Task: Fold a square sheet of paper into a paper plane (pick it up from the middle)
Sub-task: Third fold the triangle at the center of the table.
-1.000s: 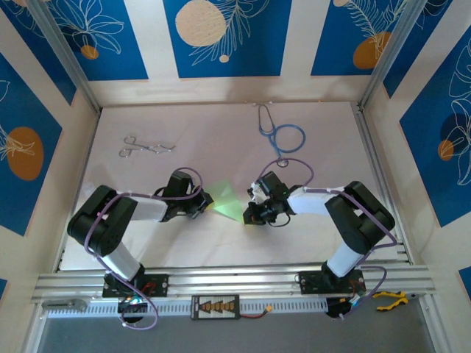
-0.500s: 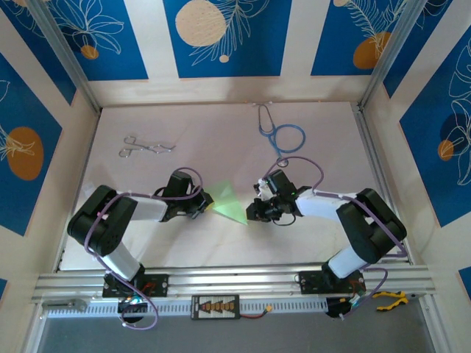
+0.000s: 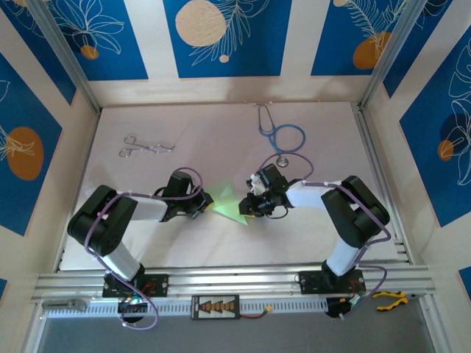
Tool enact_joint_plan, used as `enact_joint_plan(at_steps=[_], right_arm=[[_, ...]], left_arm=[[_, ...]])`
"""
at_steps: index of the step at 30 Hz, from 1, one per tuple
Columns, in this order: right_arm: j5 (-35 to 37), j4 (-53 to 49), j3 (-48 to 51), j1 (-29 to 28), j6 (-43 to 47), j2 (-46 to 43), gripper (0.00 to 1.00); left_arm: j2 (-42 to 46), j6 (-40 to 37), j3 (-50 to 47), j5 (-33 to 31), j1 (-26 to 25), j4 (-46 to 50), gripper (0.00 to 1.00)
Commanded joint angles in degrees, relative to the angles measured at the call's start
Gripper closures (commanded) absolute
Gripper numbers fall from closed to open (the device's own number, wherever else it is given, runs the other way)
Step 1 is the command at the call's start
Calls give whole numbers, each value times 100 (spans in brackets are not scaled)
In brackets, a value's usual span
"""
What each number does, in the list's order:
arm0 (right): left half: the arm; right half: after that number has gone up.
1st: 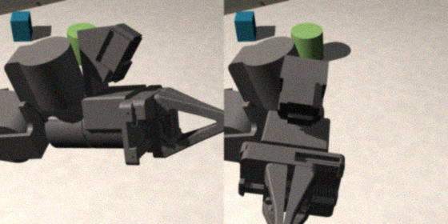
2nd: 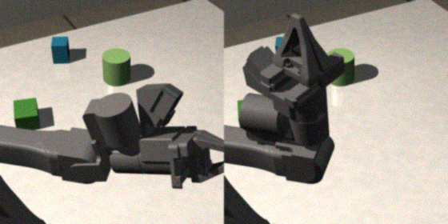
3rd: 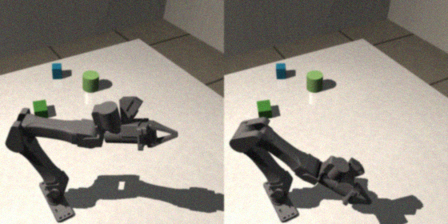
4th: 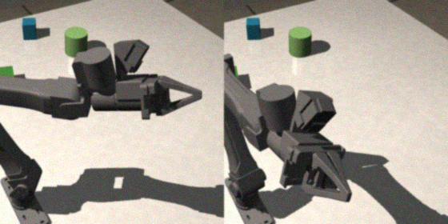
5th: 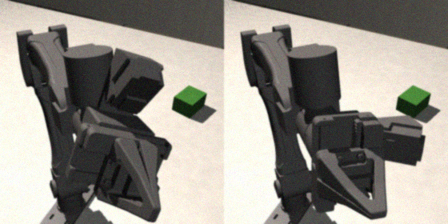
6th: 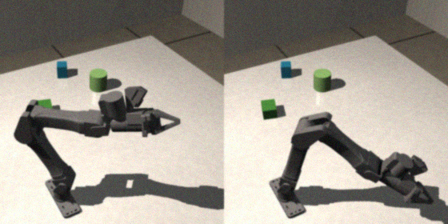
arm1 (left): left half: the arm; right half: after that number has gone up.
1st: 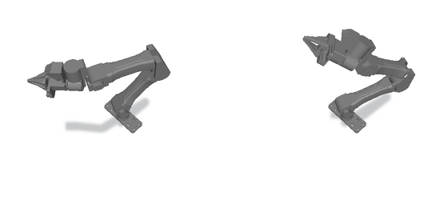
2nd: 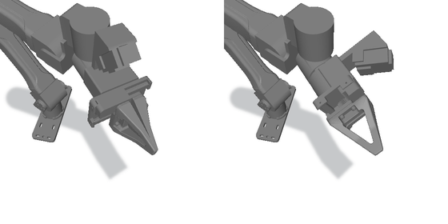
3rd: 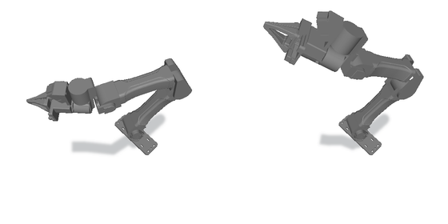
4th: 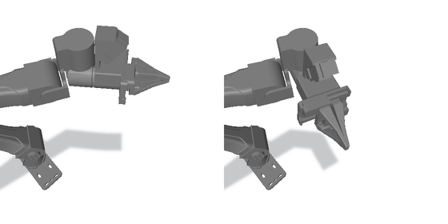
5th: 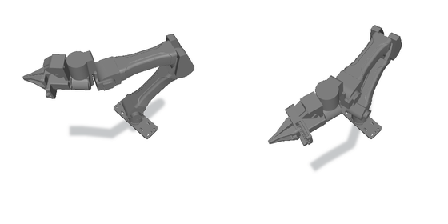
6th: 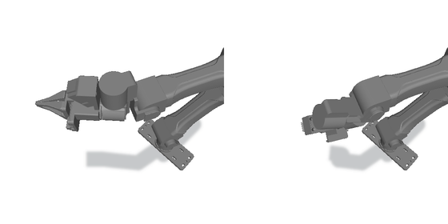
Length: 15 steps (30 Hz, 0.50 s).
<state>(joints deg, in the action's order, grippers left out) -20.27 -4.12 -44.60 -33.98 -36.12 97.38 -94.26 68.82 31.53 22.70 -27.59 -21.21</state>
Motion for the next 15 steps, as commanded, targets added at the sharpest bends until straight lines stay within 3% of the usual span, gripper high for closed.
enact_joint_plan(at_steps=[1,5,9,15], right_arm=[[-274,38,-187,30,61,136,81],[-264,79,-241,66,30,200,85],[-235,112,-235,91,8,219,91],[-381,257,-242,108,126,235,97]], left_arm=[[-109,-116,-28,147,79,-105,100],[-65,-111,-80,215,80,-404,100],[-48,-90,-98,251,81,-620,91],[-164,-117,-85,314,79,-629,94]])
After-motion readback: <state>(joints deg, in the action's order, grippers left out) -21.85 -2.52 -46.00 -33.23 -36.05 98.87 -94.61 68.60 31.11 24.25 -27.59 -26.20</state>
